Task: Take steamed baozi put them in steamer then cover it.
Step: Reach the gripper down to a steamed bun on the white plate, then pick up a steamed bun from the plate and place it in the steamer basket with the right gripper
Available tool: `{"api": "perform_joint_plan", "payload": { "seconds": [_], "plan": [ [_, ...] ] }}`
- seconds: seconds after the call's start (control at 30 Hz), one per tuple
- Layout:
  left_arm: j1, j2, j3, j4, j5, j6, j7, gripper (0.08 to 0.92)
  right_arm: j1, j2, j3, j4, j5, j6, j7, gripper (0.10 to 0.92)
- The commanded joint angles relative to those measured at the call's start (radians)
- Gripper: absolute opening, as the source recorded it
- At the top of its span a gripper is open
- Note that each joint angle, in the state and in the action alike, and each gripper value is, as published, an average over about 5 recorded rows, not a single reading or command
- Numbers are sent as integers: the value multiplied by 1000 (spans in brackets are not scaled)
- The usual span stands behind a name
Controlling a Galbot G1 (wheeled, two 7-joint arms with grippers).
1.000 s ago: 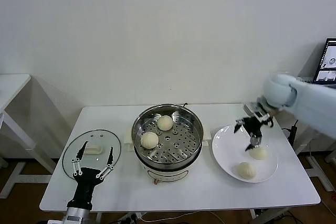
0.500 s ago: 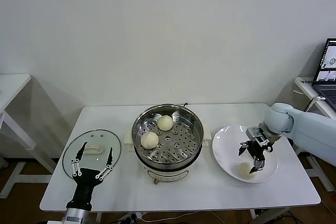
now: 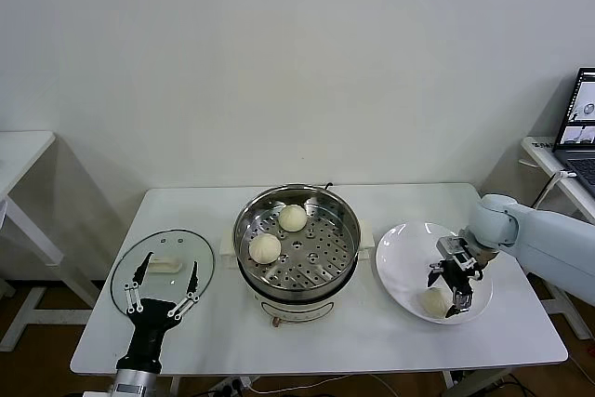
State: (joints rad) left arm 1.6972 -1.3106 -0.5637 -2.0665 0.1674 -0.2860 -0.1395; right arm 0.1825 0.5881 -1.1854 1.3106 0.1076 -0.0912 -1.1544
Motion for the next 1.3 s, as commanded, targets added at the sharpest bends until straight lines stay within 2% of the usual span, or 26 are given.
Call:
{"api": "perform_joint_plan", "payload": {
  "seconds": [0.03,0.43,0.7,0.87,1.0,1.3],
  "plan": [
    [-2,-1,-2,0,0,0,-1,823,-15,1,6,-7,-6,0,3,755],
    [-5,1,-2,0,-1,3,-1,823,75,-6,11,15,2,30,-29,684],
    [-7,4,3,-1,-1,3,-1,823,322,5,-27,85,40,238,-76,651],
    [-4,6,1,-5,-1,3,-1,823,534,91,-78,123,39,414,-89,645],
    [1,5,-3,-7,-1,1,-1,823,628,183,-86,178,72,494,-84,645],
    [2,2,-3,-8,0,-2,-2,823,643,381,-80,280,-4,657,-42,645]
  ]
}}
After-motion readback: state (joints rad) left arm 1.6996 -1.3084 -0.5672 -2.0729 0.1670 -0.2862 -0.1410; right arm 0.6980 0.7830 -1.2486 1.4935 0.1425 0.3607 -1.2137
